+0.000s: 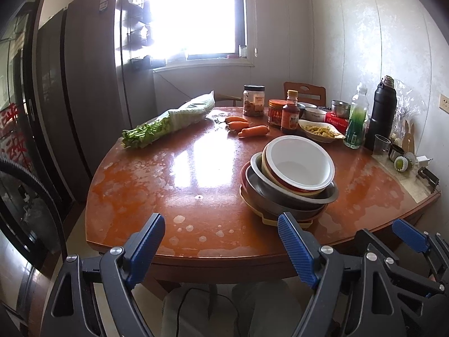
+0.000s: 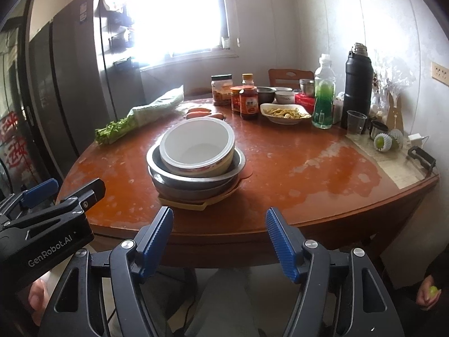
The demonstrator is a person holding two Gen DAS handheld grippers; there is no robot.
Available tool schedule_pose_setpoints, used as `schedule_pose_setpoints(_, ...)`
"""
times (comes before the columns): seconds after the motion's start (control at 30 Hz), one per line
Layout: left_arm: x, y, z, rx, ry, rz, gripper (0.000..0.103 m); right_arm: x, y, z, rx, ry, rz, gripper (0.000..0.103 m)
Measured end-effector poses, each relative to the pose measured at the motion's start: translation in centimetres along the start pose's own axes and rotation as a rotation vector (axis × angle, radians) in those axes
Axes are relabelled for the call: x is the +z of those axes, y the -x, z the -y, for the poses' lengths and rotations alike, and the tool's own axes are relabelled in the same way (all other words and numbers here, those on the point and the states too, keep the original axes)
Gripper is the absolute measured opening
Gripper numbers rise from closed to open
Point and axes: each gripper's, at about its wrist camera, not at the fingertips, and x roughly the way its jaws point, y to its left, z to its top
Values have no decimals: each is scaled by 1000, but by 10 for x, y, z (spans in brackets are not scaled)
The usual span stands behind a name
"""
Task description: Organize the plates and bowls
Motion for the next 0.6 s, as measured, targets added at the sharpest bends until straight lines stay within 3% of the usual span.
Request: schedule_pose_setpoints(0.6,-3,-10,8,-3,-17,-41,82,1,1,3,31,6,-2,71)
